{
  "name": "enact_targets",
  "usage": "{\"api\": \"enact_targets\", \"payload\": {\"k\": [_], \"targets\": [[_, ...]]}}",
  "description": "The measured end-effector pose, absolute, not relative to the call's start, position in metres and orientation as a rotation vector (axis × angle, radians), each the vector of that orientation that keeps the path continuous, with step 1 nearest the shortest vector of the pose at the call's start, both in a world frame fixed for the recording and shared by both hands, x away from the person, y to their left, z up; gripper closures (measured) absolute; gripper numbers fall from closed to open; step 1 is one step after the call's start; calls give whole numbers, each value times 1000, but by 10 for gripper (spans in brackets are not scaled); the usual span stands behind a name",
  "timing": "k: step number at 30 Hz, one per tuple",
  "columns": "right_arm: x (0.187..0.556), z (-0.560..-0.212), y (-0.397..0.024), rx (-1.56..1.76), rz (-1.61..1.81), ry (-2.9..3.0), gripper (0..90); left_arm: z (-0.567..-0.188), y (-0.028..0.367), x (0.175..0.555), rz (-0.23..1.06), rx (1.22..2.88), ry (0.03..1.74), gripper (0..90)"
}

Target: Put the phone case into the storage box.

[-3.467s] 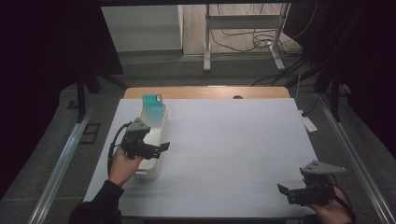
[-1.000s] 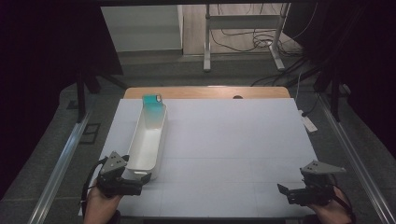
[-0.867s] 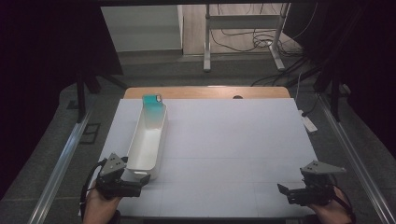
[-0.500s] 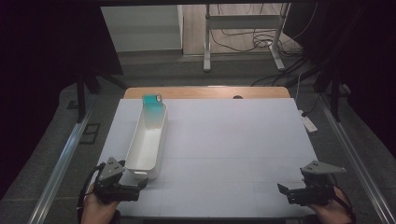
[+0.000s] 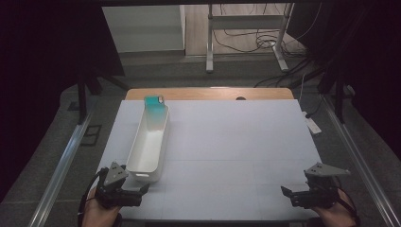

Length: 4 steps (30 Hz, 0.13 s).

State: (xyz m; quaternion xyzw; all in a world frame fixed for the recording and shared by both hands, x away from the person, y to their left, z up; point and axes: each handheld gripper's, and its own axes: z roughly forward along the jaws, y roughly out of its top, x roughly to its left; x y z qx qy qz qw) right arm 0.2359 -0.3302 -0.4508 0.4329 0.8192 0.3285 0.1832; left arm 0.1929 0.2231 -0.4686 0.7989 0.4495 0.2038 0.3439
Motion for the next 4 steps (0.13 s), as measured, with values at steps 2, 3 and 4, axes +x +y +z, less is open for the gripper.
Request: {"api": "enact_targets", "payload": {"k": [2,3,4], "targets": [[236,-451,-330,1221,927,2310,0,-469,223,193,528,2081,1168,0],[236,-451,-330,1220,926,2311,0,-469,223,194,525,2078,1169,0],[236,-451,-330,1220,925,2311,0,-469,223,194,522,2077,1172,0]]}}
